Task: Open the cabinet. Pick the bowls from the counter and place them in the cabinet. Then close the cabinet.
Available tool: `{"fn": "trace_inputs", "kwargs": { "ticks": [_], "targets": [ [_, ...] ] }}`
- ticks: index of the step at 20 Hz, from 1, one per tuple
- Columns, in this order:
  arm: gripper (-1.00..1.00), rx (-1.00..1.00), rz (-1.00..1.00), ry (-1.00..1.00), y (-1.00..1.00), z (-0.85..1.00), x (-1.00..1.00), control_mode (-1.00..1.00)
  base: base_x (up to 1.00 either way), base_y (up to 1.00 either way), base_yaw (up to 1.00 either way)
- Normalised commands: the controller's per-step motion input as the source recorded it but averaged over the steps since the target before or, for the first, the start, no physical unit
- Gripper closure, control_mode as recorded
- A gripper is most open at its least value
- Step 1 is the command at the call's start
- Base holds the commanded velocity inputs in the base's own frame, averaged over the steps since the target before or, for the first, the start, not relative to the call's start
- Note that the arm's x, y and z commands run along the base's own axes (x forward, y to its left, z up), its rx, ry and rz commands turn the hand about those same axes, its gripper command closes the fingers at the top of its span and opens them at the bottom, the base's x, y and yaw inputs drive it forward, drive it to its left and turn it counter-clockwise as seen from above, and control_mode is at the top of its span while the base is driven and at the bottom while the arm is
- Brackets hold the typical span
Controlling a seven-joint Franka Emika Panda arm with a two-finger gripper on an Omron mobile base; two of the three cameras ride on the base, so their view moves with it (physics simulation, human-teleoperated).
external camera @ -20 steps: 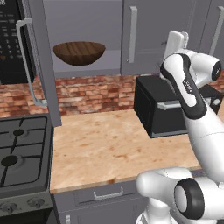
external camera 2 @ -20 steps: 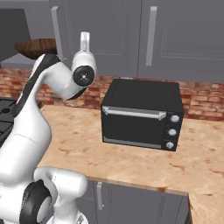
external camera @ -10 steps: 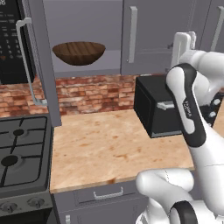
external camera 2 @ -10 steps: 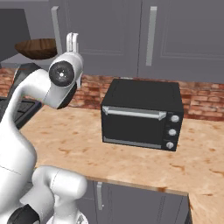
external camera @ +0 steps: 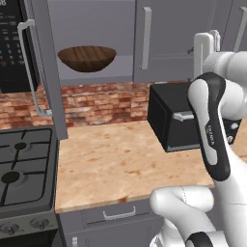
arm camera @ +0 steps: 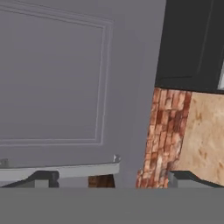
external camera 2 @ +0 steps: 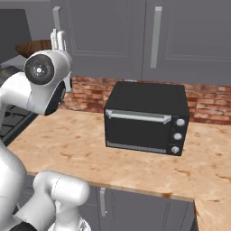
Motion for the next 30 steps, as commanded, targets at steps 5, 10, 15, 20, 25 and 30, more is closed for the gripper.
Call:
{"fn": "trace_inputs", "kwargs": {
  "ticks": [5,10,15,20,25,30],
  "targets": [
    [-1.0,-0.07,0.0,0.0,0.42,0.0,-0.18,-1.0,0.0,0.0,0.0],
    [-1.0,-0.01,0.0,0.0,0.36,0.0,-0.09,-1.0,0.0,0.0,0.0],
    [-1.0,0.0,0.0,0.0,0.3,0.0,-0.1,-1.0,0.0,0.0,0.0],
    [-1.0,0.0,0.0,0.0,0.25,0.0,-0.21,-1.0,0.0,0.0,0.0],
    [-1.0,0.0,0.0,0.0,0.26,0.0,-0.2,-1.0,0.0,0.0,0.0],
    [-1.0,0.0,0.0,0.0,0.26,0.0,-0.25,-1.0,0.0,0.0,0.0]
  ]
}}
